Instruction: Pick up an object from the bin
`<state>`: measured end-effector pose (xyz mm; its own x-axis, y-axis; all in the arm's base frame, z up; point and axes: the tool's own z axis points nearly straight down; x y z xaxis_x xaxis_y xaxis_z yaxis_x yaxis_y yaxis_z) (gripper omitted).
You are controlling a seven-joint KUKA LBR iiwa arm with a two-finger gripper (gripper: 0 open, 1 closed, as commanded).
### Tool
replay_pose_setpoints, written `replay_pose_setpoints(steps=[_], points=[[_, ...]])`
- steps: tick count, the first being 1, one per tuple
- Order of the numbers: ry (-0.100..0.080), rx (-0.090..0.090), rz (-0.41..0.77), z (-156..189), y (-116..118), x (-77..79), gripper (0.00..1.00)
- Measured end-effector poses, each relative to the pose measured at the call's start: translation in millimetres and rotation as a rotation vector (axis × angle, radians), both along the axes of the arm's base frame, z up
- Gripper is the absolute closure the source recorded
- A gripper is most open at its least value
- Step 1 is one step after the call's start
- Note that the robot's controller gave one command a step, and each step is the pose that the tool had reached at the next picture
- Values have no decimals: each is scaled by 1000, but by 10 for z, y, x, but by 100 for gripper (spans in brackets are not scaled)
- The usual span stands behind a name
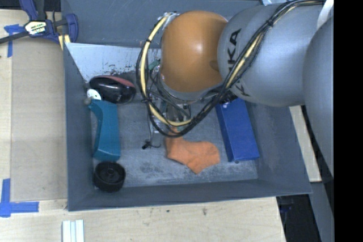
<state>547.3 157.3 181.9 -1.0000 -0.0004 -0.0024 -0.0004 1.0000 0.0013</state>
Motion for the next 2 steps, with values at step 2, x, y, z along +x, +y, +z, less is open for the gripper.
replay_pose_setpoints(steps=[2], points=[[5,-4,24,-559,-700,-45,0]])
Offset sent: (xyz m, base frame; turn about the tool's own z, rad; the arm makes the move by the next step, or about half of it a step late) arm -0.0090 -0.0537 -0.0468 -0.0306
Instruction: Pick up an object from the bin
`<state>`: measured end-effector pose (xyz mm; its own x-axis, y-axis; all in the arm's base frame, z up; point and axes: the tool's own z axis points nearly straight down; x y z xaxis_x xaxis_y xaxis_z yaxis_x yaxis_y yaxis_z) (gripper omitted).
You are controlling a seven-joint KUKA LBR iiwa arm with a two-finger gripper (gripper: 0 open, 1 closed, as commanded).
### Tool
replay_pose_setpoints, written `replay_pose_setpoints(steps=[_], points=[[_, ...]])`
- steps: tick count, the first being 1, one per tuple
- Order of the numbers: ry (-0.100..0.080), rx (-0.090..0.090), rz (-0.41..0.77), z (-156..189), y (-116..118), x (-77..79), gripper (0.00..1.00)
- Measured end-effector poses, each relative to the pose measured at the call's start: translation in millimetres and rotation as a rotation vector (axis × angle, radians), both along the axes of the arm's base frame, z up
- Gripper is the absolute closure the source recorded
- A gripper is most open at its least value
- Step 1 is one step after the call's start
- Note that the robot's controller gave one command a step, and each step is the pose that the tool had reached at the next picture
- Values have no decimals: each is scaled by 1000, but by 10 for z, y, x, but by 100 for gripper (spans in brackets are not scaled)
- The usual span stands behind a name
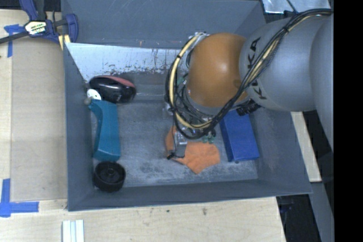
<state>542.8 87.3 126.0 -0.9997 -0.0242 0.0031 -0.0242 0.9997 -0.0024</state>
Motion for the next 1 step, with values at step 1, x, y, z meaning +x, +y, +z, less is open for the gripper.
replay_pose_setpoints(steps=[1], points=[[-8,3,97,-192,-151,-135,0]])
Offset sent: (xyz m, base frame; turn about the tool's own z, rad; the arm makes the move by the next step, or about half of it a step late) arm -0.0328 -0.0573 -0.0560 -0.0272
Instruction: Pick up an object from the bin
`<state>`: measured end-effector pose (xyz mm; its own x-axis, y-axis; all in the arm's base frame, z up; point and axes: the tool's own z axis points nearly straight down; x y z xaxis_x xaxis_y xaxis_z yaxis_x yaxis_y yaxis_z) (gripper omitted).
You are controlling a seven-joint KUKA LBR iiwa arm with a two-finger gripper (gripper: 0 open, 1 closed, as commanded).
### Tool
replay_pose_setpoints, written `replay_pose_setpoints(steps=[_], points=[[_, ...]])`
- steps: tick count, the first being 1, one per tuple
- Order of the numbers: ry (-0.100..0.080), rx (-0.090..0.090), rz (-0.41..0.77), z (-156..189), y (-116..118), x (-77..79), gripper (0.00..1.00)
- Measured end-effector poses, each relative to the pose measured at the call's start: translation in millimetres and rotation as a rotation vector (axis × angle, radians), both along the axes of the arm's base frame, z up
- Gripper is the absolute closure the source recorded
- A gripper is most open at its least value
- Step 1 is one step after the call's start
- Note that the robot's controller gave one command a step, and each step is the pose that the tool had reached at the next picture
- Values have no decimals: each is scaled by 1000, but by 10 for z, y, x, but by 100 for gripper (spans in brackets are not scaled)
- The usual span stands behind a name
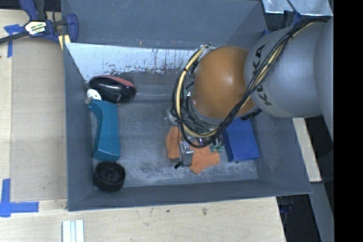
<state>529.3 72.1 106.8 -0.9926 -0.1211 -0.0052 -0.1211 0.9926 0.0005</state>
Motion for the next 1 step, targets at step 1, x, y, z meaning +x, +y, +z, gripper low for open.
replay_pose_setpoints(steps=[1], points=[[2,-1,-71,-363,-429,-183,100]])
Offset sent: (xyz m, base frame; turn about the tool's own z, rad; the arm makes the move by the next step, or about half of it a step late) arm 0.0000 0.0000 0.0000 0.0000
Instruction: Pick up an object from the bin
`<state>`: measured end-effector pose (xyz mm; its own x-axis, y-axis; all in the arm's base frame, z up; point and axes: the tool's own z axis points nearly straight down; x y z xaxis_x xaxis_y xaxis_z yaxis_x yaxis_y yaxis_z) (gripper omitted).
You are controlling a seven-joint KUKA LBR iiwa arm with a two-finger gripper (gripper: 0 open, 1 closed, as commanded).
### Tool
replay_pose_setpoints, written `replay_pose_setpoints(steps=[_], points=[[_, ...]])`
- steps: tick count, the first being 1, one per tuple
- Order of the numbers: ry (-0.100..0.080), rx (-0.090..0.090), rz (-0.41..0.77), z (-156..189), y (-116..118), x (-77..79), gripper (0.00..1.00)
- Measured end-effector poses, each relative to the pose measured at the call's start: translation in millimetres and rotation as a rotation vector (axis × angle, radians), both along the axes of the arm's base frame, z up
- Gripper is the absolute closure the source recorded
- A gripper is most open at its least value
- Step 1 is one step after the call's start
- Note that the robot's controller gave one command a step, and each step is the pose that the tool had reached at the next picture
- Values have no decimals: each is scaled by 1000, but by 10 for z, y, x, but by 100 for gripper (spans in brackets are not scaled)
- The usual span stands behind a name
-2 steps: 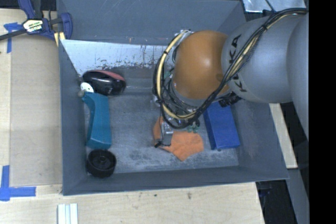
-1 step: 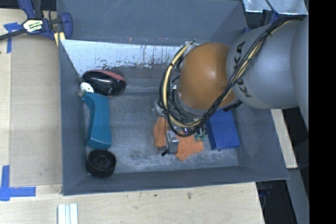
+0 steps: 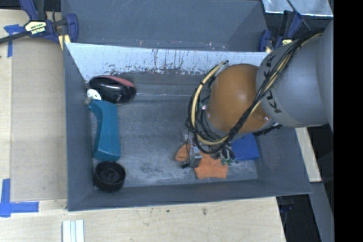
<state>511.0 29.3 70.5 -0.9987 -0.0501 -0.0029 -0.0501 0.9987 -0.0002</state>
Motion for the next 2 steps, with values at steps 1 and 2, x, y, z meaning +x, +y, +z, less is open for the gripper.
replay_pose_setpoints(steps=[1,2], points=[[0,0,0,0,0,0,100],[-4,0,18,1509,8,68,100]])
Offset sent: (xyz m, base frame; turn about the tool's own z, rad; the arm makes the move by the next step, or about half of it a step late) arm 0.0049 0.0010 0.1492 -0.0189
